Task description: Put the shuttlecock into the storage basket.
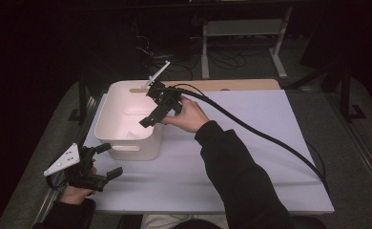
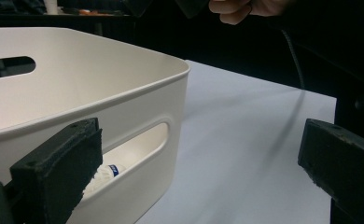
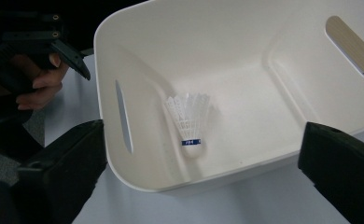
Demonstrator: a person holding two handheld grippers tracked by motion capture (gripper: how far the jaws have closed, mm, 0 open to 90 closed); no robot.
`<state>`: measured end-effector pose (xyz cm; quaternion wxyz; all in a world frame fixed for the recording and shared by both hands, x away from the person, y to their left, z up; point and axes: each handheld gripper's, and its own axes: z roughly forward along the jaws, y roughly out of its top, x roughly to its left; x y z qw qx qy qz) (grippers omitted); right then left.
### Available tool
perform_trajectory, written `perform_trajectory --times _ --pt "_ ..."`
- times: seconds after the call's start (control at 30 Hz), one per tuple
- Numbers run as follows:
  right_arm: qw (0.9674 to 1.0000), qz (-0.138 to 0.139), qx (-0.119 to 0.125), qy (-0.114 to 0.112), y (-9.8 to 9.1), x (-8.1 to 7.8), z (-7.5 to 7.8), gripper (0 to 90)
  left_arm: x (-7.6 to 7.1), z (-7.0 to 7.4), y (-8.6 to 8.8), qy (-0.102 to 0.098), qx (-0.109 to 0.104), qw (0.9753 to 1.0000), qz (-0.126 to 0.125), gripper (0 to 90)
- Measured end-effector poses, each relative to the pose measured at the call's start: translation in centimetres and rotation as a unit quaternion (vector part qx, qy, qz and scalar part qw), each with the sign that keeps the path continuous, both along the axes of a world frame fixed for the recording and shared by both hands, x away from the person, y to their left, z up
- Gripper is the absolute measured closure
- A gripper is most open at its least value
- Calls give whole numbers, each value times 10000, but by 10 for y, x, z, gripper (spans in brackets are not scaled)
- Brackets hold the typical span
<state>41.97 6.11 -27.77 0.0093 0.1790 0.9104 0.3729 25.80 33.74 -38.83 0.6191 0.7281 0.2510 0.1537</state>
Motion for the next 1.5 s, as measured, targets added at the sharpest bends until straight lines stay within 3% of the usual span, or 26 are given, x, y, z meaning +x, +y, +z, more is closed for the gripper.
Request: perform_trajectory --times 0.57,0.83,1.03,1.5 --pt "9996 -4 111 -258 -13 -14 10 0 0 0 0 -9 0 10000 17 0" --pt "9985 -342 355 -228 -51 -8 3 0 1 0 0 8 -4 10000 40 0" --pt "9976 -526 403 -225 -74 -8 1 0 1 0 0 6 -7 10000 51 0" --pt "9951 -800 550 -208 -109 -11 -7 0 1 0 -1 9 -19 10000 60 0"
